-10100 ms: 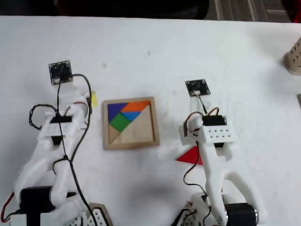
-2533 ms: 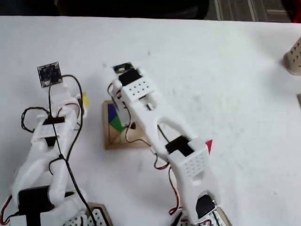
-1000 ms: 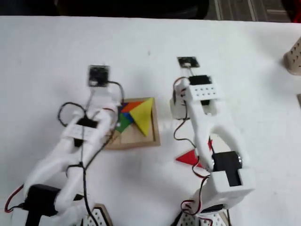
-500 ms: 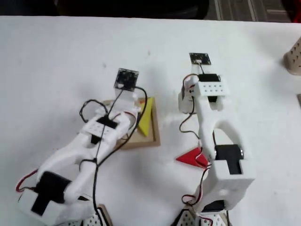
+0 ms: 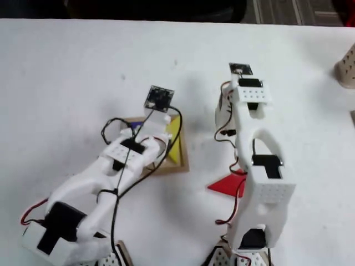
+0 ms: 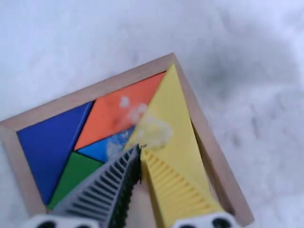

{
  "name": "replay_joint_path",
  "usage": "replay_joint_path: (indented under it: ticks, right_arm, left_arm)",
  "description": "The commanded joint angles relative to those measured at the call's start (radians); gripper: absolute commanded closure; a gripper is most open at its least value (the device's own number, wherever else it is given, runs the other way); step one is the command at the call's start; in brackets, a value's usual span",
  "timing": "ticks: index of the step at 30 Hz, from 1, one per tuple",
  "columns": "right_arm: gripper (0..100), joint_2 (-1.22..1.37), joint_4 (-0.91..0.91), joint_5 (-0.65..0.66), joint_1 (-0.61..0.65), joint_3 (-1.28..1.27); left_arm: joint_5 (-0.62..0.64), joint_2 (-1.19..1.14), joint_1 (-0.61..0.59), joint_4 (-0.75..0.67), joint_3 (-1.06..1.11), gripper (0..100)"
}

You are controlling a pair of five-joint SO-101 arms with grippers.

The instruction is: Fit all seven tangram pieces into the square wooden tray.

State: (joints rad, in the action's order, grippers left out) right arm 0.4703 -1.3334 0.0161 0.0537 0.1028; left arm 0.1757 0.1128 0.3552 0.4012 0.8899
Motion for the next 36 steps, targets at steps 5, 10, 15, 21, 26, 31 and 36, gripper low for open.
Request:
replay_joint_path:
  ticks: [5, 10, 15, 21, 26, 31, 36]
  right_arm:
    - [98.1, 0.039, -0.047, 0.005, -0.021, 0.115]
    - [98.1, 0.041, -0.047, 0.003, -0.025, 0.117]
    - [98.1, 0.044, -0.042, 0.003, -0.025, 0.117]
    - [98.1, 0.041, -0.047, 0.006, -0.025, 0.117]
    - [98.1, 0.035, -0.093, 0.012, -0.021, 0.114]
    - [98.1, 0.035, -0.096, 0.012, -0.019, 0.112]
    - [98.1, 0.036, -0.093, 0.008, -0.019, 0.11]
  left_arm:
    - [-0.008, 0.021, 0.067, 0.058, -0.035, 98]
    - [-0.008, 0.024, 0.077, 0.092, -0.037, 98]
    - [-0.008, 0.087, 0.077, 0.166, -0.035, 98]
    - [-0.008, 0.177, 0.051, 0.169, 0.006, 98]
    - [-0.009, 0.297, 0.002, 0.12, 0.094, 98]
    - [-0.009, 0.42, 0.042, 0.123, 0.215, 98]
    - [-0.054, 0.47, 0.232, 0.25, 0.264, 98]
